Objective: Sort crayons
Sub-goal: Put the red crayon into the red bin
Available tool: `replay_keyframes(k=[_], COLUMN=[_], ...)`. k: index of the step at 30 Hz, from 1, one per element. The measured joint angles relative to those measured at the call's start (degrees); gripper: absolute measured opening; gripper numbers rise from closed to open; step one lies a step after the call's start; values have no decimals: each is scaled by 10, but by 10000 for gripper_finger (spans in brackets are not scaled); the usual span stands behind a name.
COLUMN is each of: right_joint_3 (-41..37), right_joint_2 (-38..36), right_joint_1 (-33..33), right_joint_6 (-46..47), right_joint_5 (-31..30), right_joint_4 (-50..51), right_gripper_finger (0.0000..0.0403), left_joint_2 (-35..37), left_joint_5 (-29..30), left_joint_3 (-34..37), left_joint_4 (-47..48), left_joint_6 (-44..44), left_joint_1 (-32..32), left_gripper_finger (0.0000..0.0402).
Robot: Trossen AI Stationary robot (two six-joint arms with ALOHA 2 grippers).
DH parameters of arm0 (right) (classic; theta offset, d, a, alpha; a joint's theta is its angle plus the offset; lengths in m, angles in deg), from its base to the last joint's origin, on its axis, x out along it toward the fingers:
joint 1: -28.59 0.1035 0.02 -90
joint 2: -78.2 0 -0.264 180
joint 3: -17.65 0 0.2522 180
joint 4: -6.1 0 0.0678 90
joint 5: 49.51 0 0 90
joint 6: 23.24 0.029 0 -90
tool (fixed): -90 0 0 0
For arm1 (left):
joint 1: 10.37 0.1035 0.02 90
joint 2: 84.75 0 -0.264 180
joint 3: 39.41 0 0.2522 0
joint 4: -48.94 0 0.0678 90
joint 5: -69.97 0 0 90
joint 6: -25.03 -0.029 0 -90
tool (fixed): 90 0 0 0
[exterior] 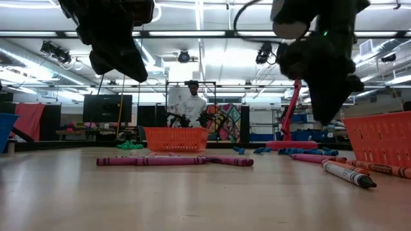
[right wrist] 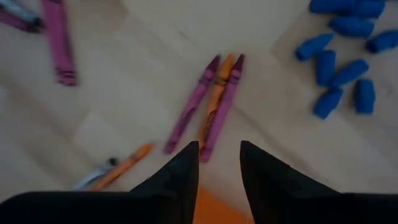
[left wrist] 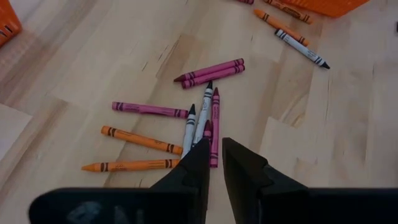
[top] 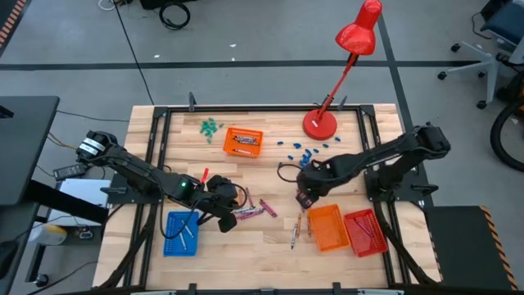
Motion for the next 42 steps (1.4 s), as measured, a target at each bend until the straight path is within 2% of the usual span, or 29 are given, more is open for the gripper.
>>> replay_keyframes(k=[5, 8, 34, 38, 42], right_joint_3=[0, 0, 1, 1, 0], right_joint_2=[47, 69, 142, 144, 145], right_joint_1=[-19, -26, -44, -51, -61], right_joint_6=[-106, -134, -123, -134, -147], right_joint_5=[-10, -11, 8, 28, 50], right_joint_4=[-6, -11, -65, -68, -74], right_gripper_finger=[123, 123, 121, 104, 63], left_joint_2=[0, 0, 0, 0, 0], left_joint_5=[0, 0, 2, 2, 2], left_joint_3=[0, 0, 0, 0, 0], left_joint_4=[0, 0, 1, 2, 2], left_joint_6=[0, 0, 4, 4, 4], left_joint_1=[0, 0, 8, 8, 8], left_gripper_finger=[52, 52, 52, 52, 52])
